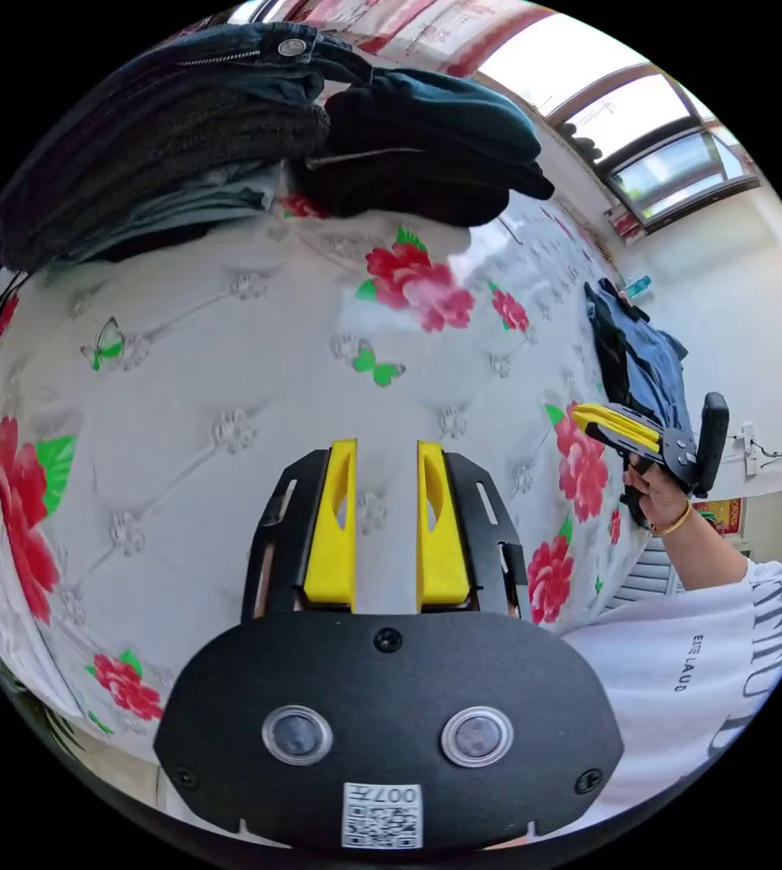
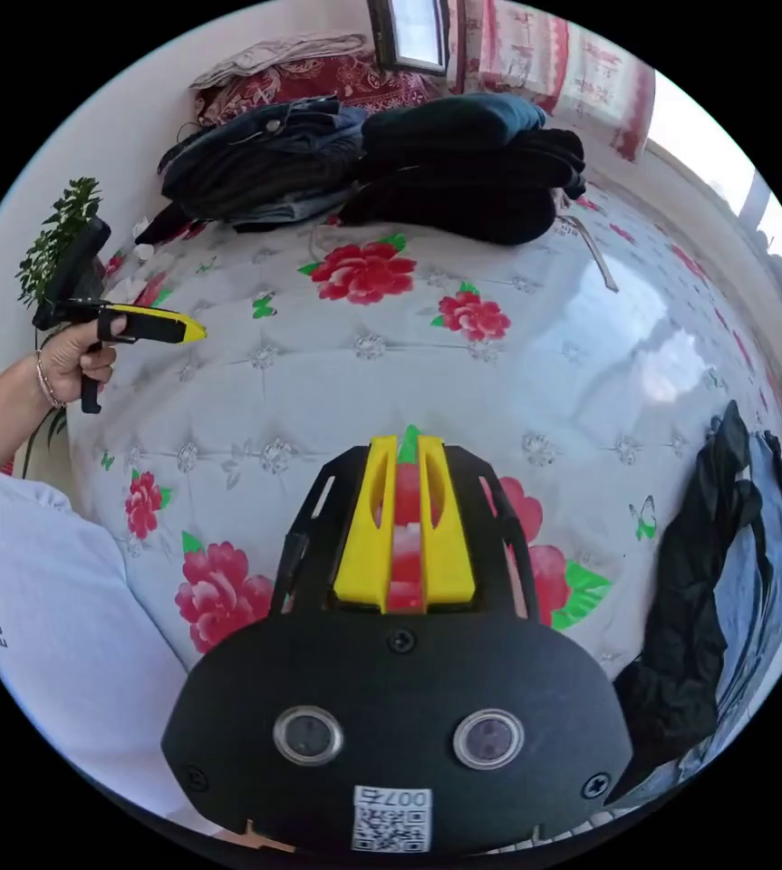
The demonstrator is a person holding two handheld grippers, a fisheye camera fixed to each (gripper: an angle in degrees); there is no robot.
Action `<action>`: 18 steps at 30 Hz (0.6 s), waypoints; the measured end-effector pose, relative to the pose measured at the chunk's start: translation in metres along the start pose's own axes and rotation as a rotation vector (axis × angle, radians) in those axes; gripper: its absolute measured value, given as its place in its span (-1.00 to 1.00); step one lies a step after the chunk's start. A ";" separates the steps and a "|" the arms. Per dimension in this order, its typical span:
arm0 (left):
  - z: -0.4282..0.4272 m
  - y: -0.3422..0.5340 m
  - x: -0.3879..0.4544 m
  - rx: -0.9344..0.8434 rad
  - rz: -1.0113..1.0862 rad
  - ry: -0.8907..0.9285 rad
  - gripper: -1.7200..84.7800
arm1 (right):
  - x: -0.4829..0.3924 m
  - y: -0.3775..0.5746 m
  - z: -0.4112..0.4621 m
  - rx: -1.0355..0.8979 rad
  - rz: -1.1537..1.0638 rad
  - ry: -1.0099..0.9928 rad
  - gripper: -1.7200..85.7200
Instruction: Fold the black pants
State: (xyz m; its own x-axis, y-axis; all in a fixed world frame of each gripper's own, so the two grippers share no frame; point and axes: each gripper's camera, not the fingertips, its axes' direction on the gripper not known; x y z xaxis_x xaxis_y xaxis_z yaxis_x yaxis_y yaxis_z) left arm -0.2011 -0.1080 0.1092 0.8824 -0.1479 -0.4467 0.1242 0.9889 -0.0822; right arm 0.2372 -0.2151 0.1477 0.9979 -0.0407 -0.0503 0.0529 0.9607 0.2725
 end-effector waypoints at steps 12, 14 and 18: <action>0.024 0.037 0.068 -0.139 0.093 -0.013 -0.73 | 0.080 0.090 -0.096 0.146 0.357 0.004 -0.76; 0.025 0.043 0.073 -0.148 0.100 -0.012 -0.73 | 0.122 0.150 -0.136 0.141 0.531 0.243 -0.75; 0.026 0.058 0.085 -0.167 0.129 -0.008 -0.73 | 0.167 0.235 -0.144 -0.039 0.731 0.361 -0.75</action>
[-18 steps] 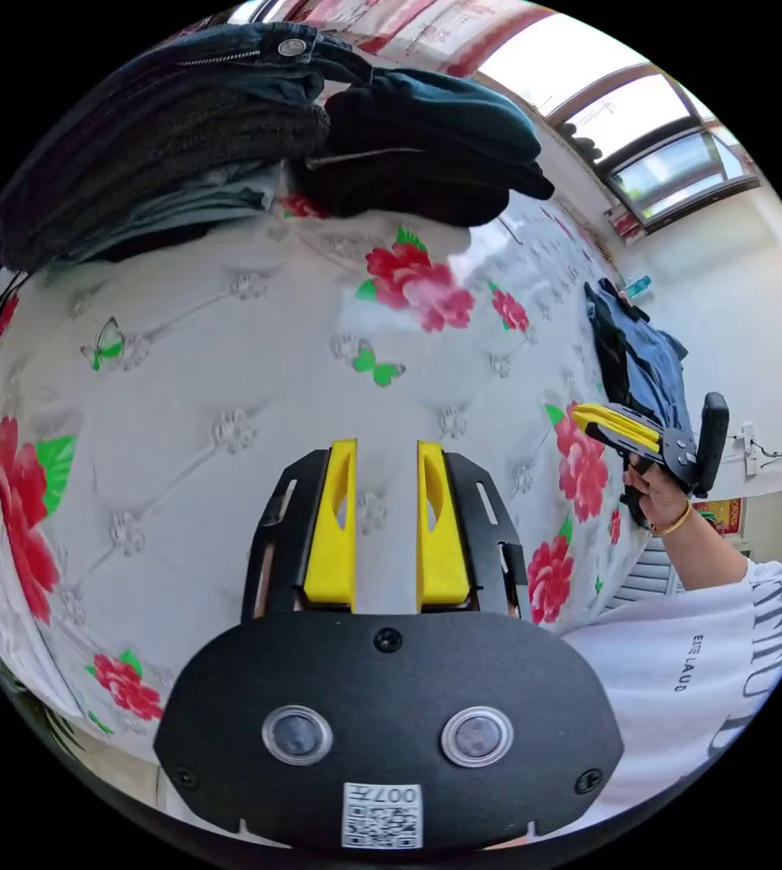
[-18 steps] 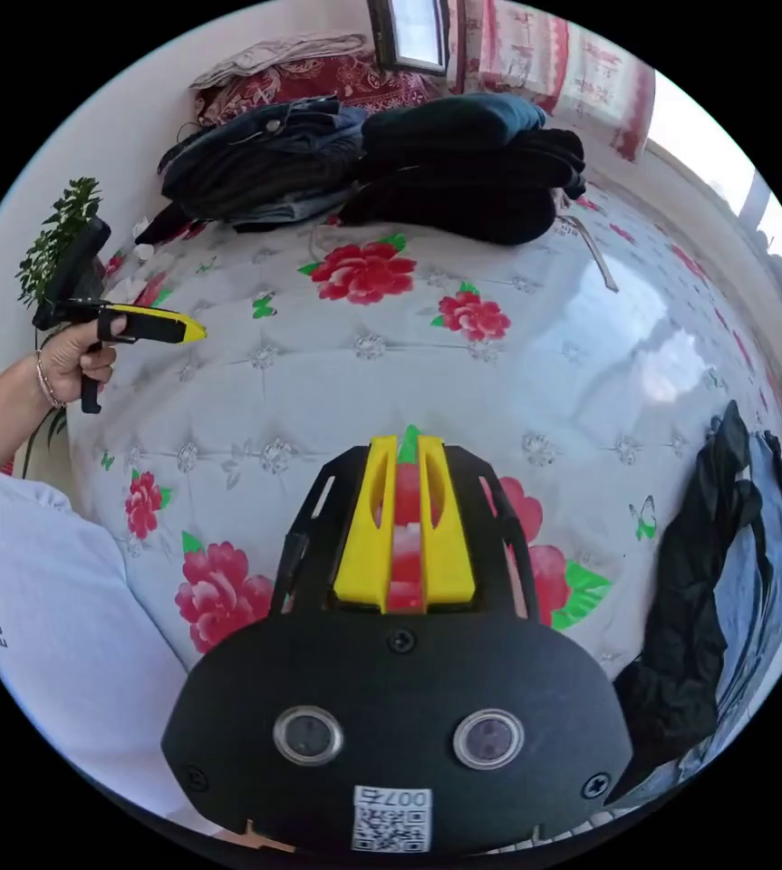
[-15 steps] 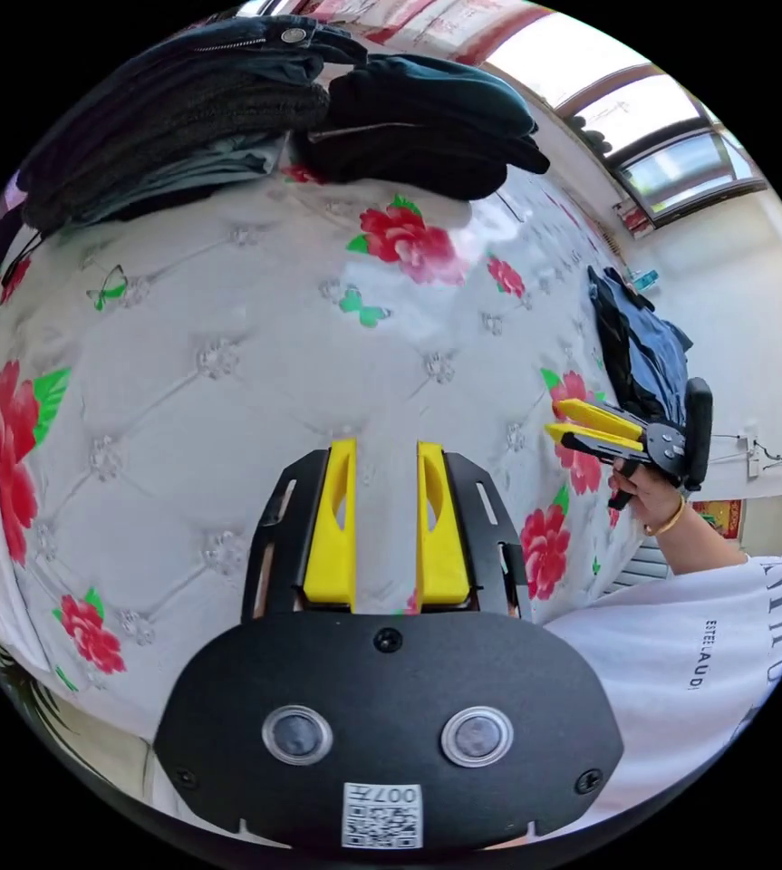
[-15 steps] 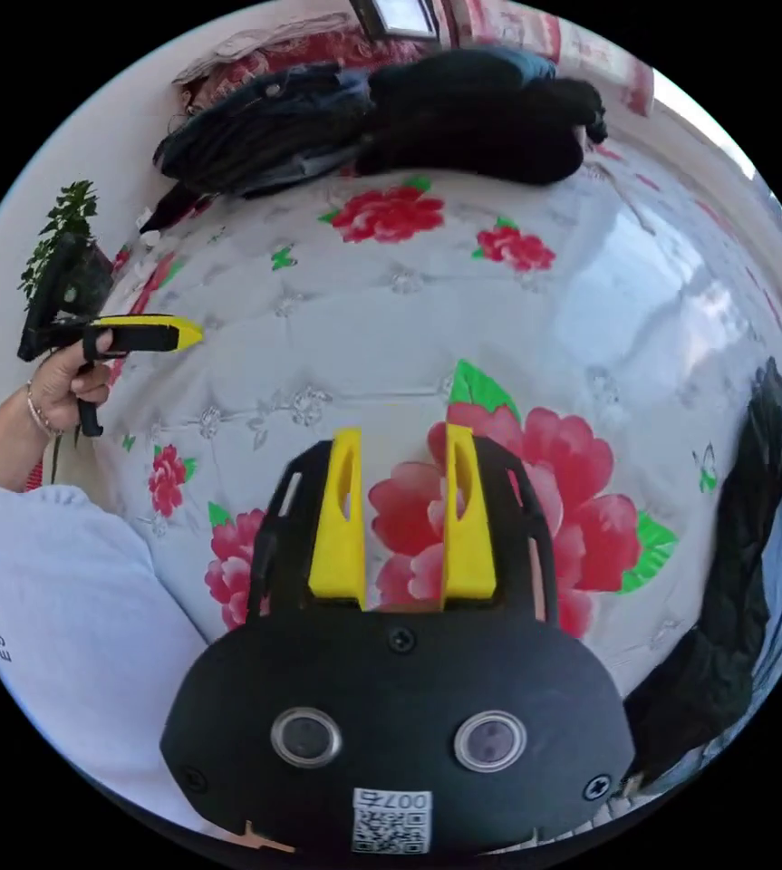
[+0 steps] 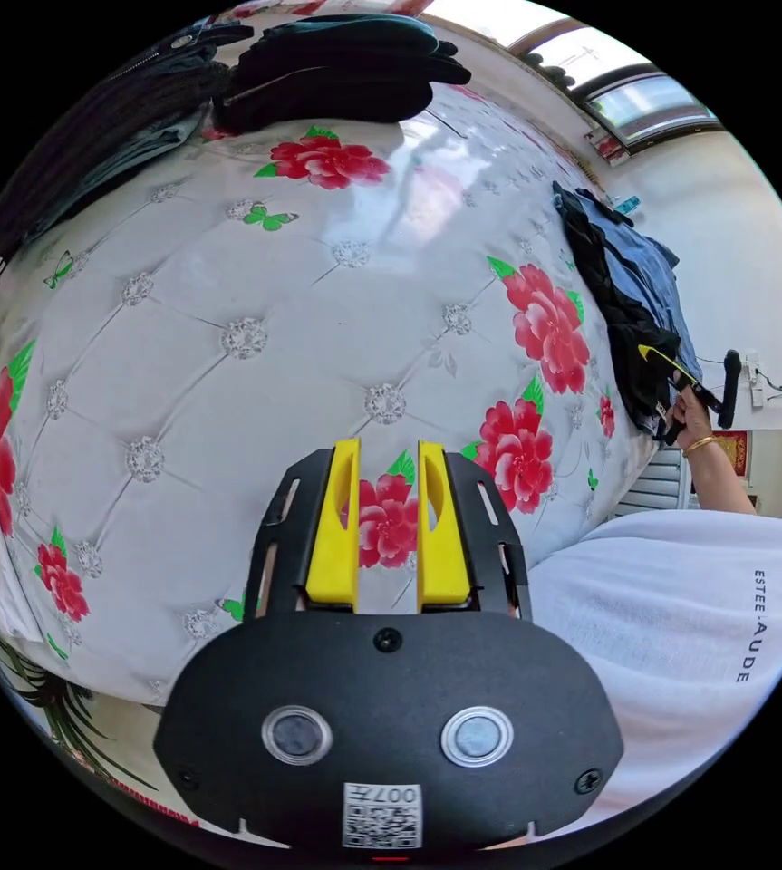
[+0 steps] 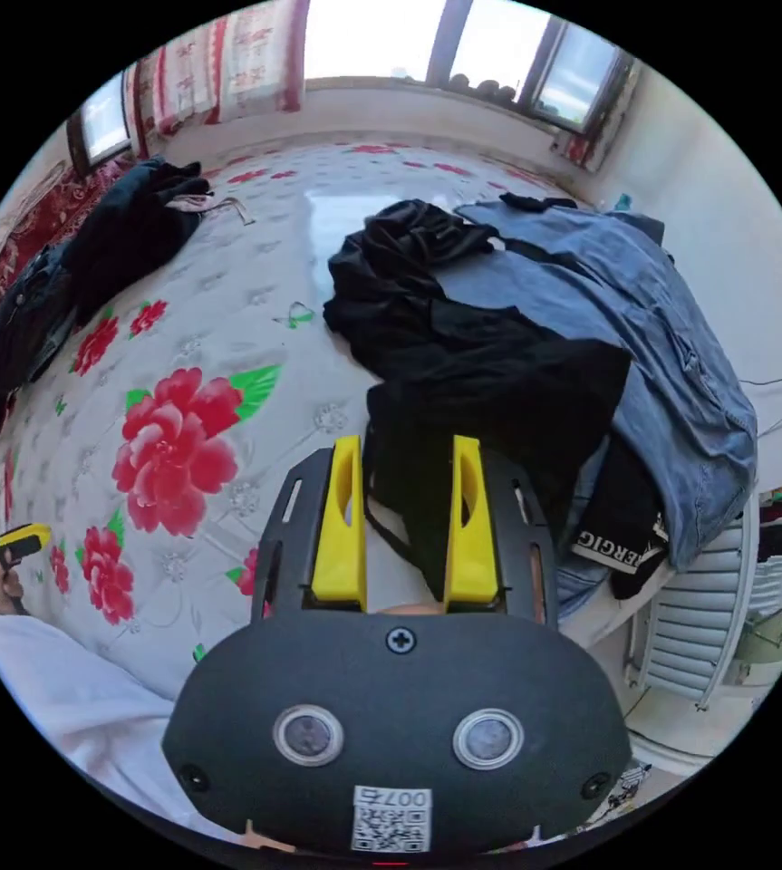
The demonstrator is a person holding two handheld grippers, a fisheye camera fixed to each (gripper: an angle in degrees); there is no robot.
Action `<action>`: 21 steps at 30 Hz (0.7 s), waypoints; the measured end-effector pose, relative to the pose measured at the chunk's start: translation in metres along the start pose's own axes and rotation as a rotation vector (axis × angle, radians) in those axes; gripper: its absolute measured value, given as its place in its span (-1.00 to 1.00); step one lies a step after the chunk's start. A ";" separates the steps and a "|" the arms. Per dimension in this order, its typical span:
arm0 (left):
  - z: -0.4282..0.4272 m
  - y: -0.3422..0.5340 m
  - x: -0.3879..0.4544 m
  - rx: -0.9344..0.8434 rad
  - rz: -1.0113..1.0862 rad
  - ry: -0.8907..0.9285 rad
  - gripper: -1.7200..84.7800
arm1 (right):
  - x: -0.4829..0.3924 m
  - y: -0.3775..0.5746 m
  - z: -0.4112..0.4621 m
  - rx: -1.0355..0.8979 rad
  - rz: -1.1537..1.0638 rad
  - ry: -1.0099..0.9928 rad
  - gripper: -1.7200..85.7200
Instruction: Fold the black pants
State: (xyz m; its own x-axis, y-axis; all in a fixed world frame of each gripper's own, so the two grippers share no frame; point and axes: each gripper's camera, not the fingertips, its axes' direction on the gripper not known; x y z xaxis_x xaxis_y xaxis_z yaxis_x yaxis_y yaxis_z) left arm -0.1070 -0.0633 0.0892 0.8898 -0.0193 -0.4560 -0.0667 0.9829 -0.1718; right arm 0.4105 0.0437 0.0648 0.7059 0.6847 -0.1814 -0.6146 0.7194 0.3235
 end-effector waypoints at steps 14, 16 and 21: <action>-0.059 0.056 0.055 0.218 0.255 0.154 -0.67 | -0.123 0.081 -0.138 0.160 -0.458 -0.876 -0.89; -0.070 0.068 0.058 0.248 0.289 0.207 -0.65 | -0.185 0.101 -0.179 0.127 -0.724 -1.030 -0.88; -0.107 0.113 0.021 0.395 0.102 -0.031 -0.86 | -0.278 0.151 -0.256 0.157 -1.126 -1.079 -0.85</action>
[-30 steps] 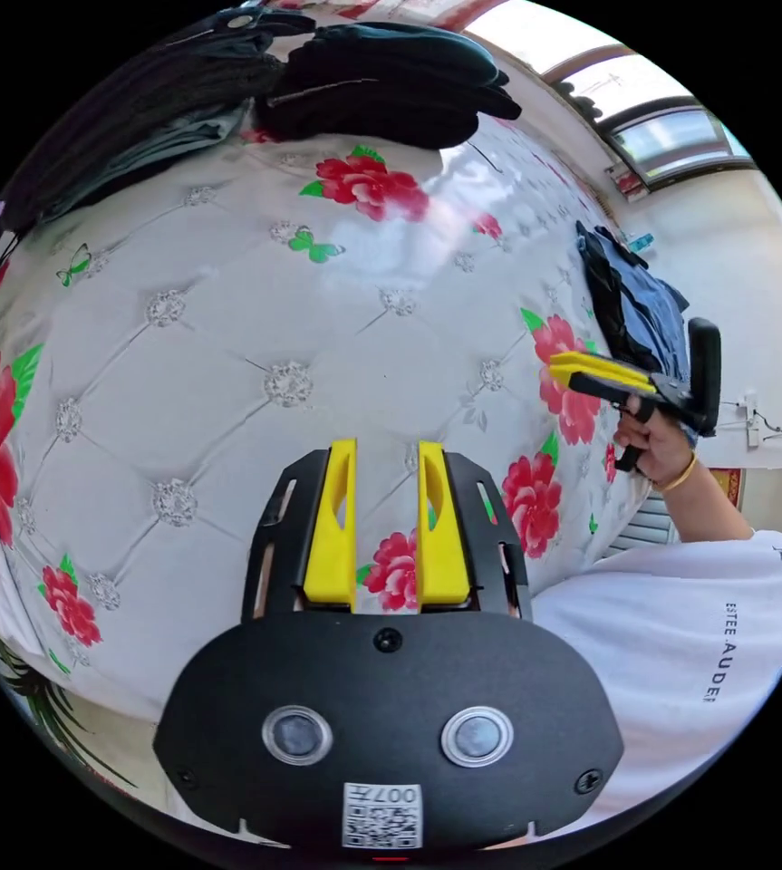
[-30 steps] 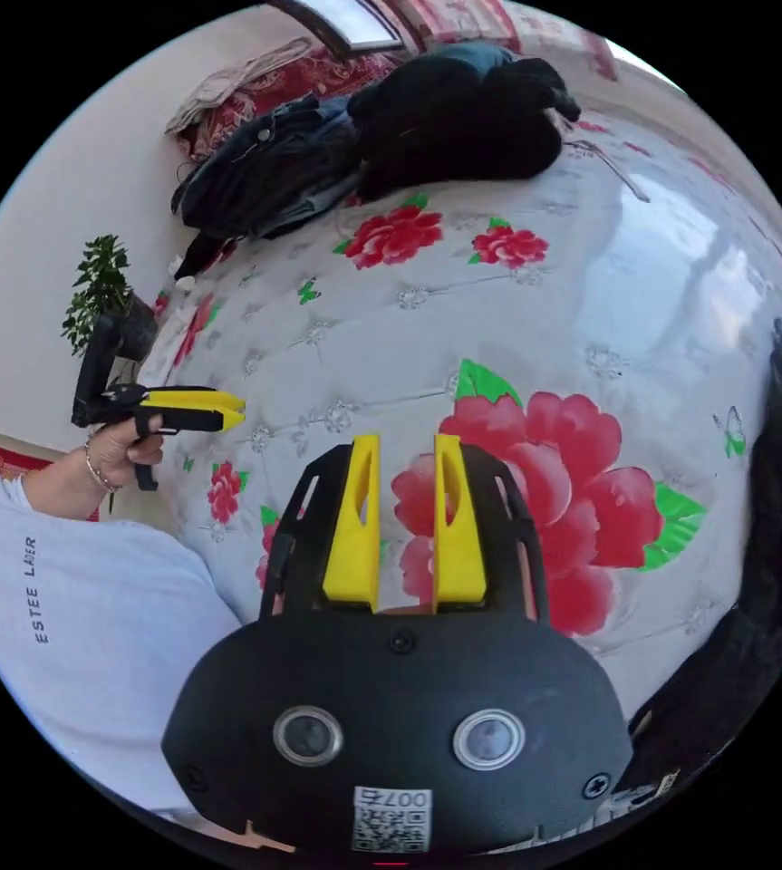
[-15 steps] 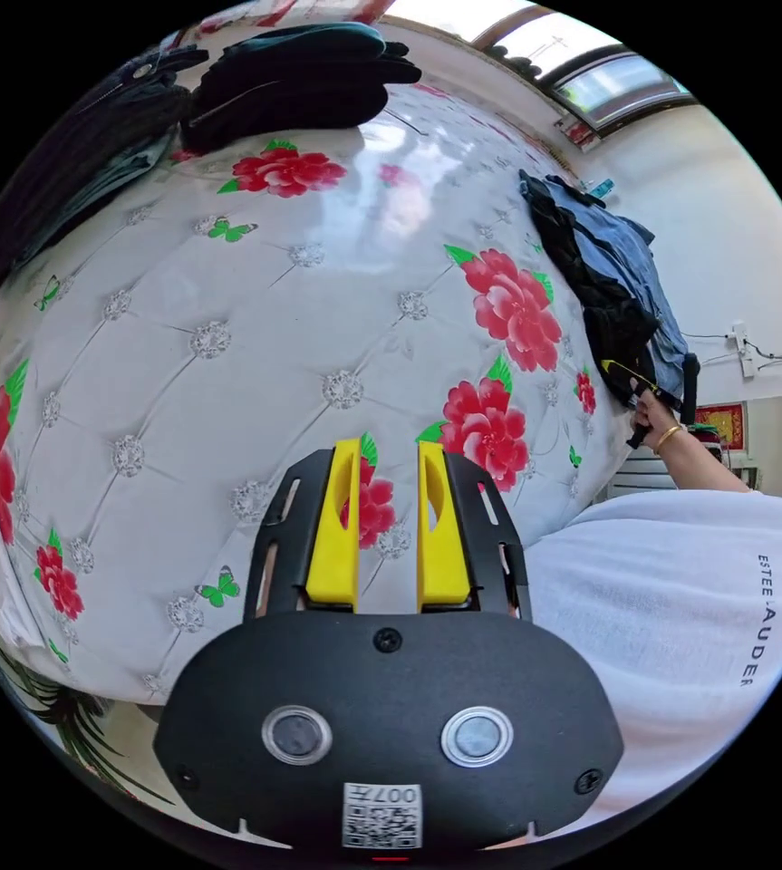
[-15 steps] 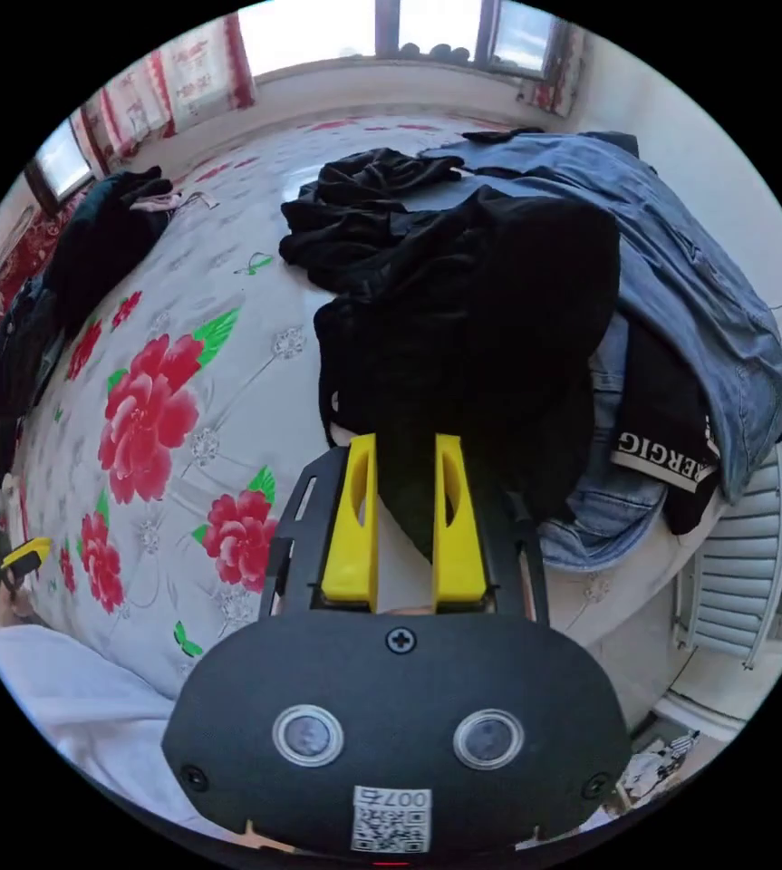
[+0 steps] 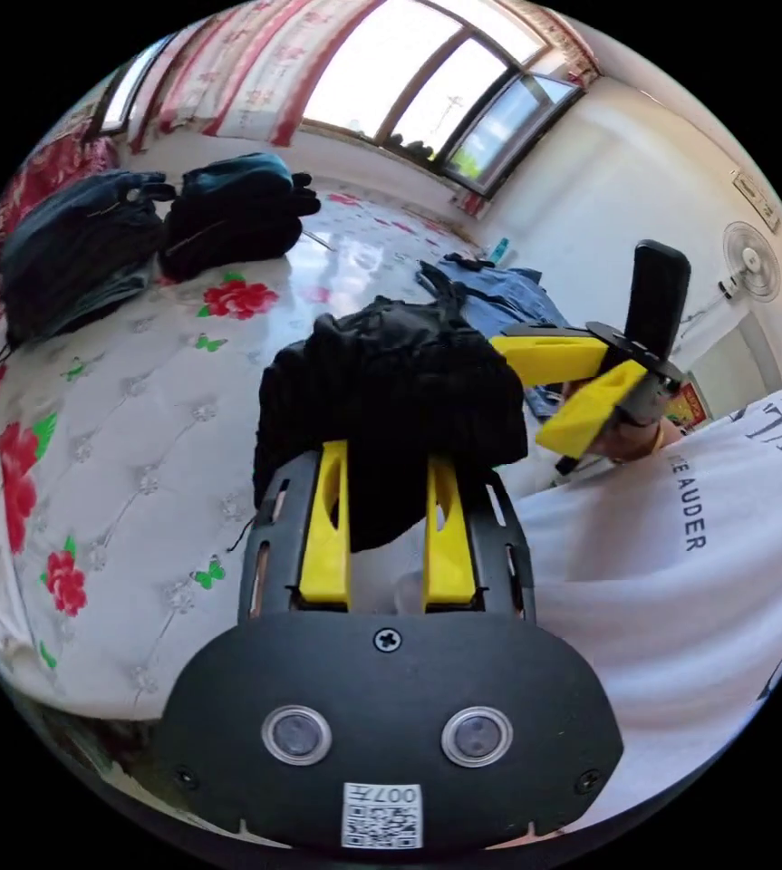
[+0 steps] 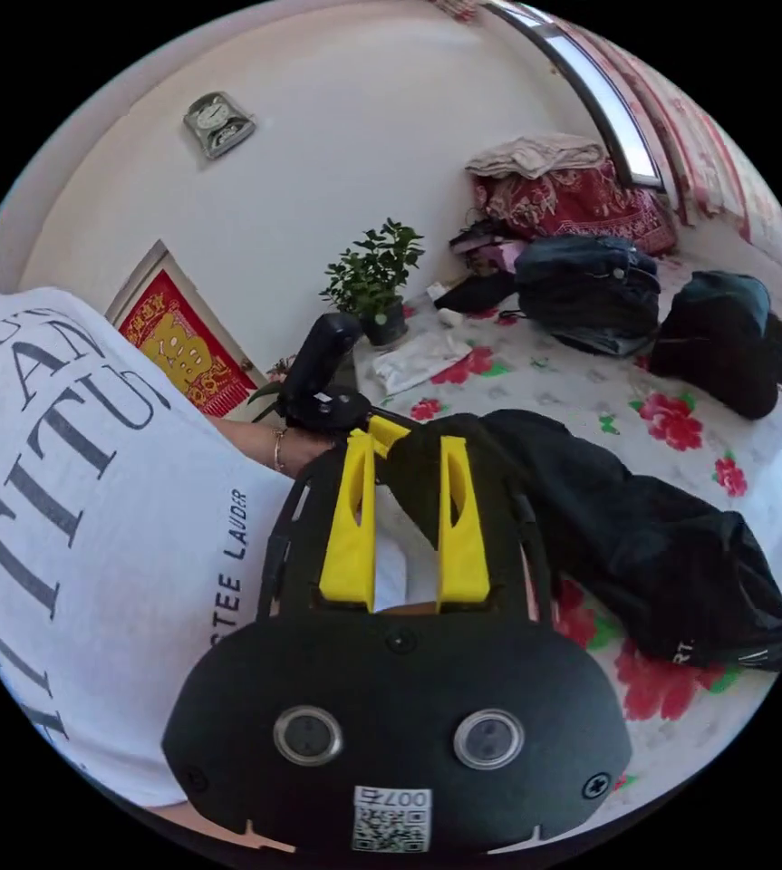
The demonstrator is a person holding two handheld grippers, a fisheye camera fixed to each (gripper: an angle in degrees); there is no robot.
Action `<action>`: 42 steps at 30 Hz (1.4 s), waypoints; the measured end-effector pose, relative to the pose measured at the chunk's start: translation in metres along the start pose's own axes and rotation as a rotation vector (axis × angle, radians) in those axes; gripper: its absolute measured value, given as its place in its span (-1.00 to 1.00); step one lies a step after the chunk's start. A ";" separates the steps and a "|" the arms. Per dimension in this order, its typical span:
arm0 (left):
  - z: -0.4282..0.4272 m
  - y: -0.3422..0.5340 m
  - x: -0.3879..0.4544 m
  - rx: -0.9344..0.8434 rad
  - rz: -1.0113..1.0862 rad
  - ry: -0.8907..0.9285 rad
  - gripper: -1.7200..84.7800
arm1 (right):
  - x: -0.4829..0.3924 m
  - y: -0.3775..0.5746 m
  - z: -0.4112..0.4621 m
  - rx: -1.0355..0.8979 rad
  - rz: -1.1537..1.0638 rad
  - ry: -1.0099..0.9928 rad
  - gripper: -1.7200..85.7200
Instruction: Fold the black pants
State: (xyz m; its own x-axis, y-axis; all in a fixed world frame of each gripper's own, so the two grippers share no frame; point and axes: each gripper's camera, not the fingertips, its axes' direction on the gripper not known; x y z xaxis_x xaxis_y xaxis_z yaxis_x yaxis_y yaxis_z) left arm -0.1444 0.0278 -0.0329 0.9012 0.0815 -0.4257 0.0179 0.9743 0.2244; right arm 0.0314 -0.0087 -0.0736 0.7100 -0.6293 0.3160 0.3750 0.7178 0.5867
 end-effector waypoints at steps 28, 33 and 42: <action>0.024 -0.073 -0.173 -0.283 -0.245 -0.222 -0.81 | 0.260 0.217 -0.253 0.358 1.132 0.587 -0.79; -0.067 -0.101 -0.189 -0.070 -0.150 0.012 -0.82 | 0.310 0.204 -0.293 0.357 1.121 0.674 -0.79; -0.100 -0.077 -0.230 0.069 -0.402 0.253 -0.83 | 0.446 0.188 -0.323 0.247 1.211 0.667 -0.83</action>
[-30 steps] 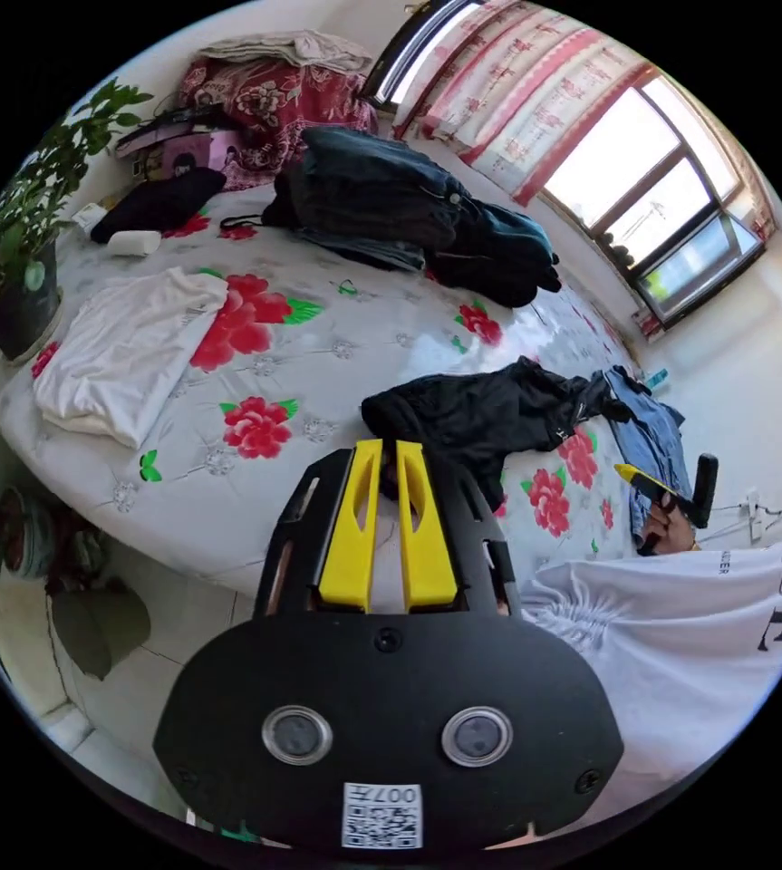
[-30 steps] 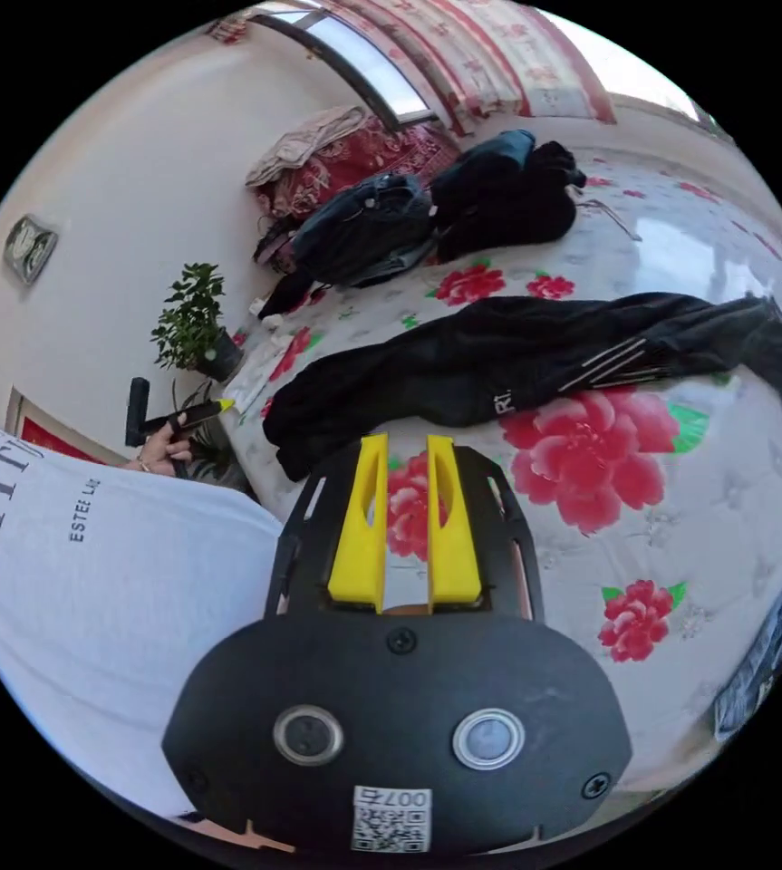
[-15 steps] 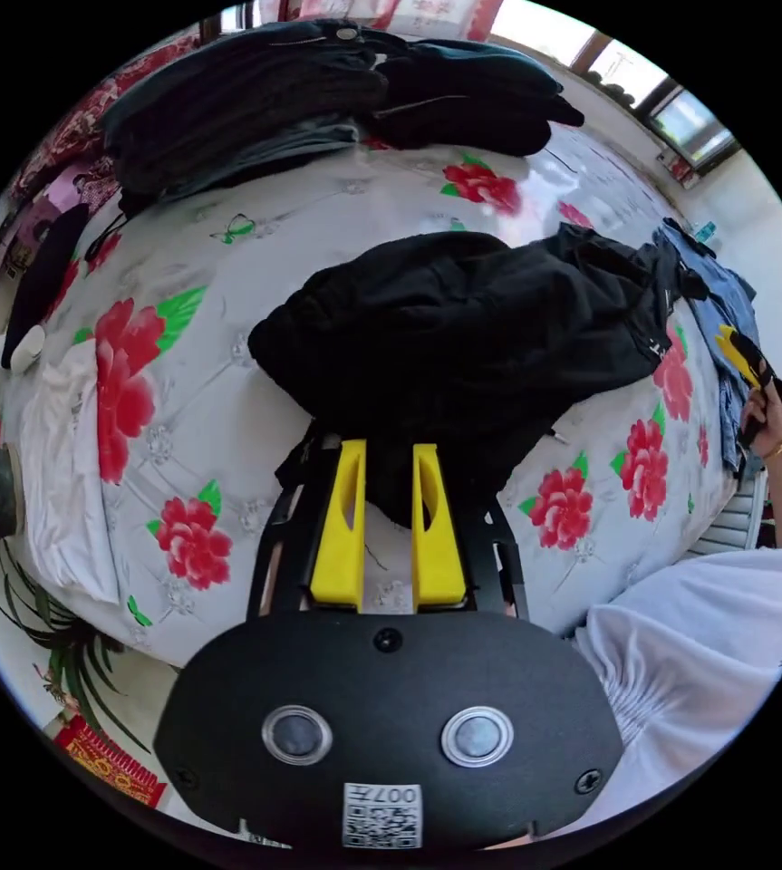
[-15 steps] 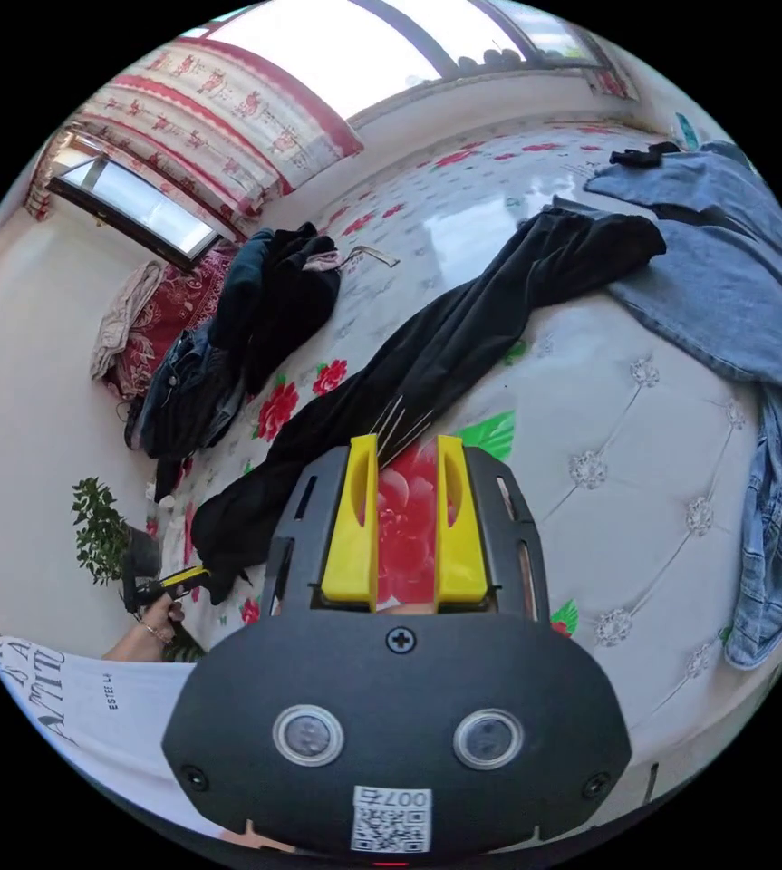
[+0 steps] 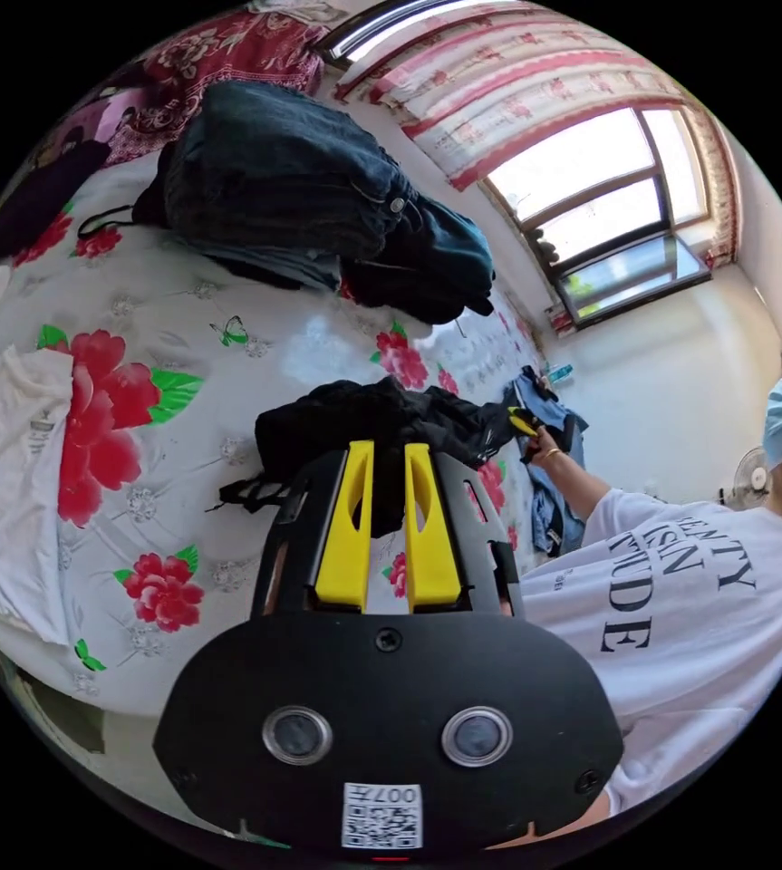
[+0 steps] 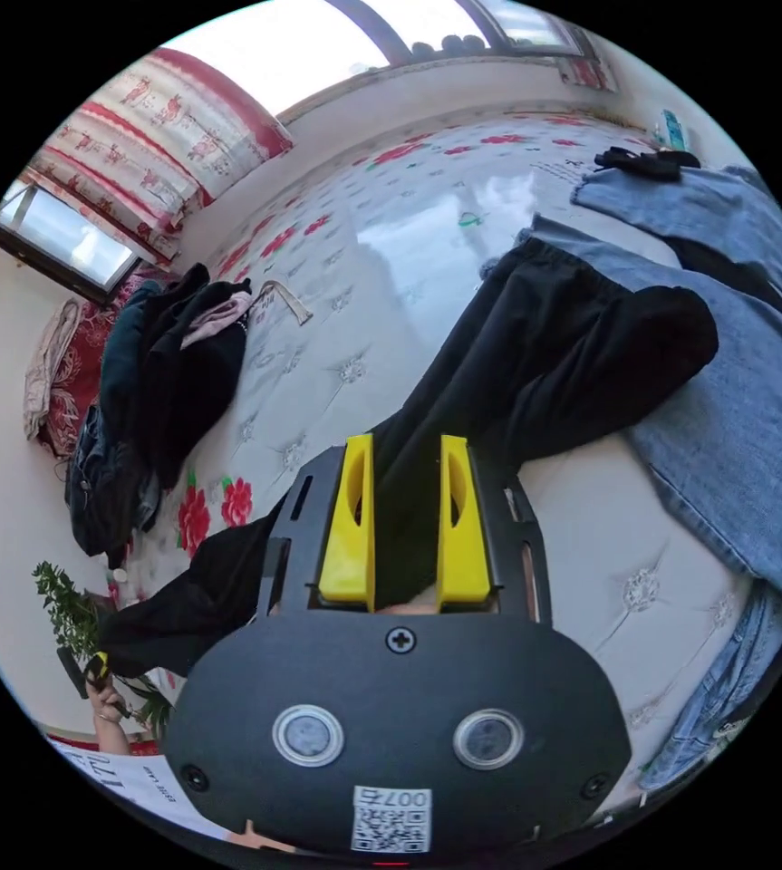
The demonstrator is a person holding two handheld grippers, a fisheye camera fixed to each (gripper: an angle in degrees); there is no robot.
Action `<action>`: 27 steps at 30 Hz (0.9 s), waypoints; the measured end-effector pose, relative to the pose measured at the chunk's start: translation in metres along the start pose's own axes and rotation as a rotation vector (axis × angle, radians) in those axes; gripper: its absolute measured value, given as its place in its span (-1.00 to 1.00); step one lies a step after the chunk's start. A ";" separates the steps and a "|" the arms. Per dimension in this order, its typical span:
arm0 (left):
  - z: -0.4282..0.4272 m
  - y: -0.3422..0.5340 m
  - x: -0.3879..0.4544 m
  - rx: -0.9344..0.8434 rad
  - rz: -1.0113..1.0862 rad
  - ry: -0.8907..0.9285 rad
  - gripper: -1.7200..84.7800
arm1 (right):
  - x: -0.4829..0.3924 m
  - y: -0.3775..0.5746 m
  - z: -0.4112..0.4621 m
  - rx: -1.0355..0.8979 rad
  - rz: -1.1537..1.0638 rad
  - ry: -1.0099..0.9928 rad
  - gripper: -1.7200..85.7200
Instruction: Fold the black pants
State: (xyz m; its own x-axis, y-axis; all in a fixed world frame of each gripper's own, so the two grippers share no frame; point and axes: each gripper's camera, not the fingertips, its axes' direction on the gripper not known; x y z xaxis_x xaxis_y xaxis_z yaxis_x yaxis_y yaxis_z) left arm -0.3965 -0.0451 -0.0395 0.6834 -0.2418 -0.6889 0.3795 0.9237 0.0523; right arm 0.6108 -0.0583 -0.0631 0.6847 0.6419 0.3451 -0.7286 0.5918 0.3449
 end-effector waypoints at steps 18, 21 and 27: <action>-0.098 -0.042 0.088 0.229 0.316 -0.149 -0.85 | 0.002 0.085 -0.329 0.464 -0.347 -0.359 -0.96; -0.100 0.012 0.081 0.125 0.328 -0.266 -0.85 | 0.007 0.164 -0.368 0.426 -0.434 -0.230 -0.95; -0.022 0.127 -0.002 -0.312 -0.032 -0.613 -0.87 | 0.044 0.297 -0.289 -0.033 -0.310 -0.083 -0.88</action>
State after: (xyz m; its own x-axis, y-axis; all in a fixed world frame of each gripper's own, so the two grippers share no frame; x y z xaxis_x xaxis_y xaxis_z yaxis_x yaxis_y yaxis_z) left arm -0.3634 0.0794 -0.0476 0.9393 -0.3096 -0.1481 0.2707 0.9336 -0.2348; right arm 0.4196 0.2861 -0.1980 0.8723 0.3872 0.2987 -0.4842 0.7695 0.4164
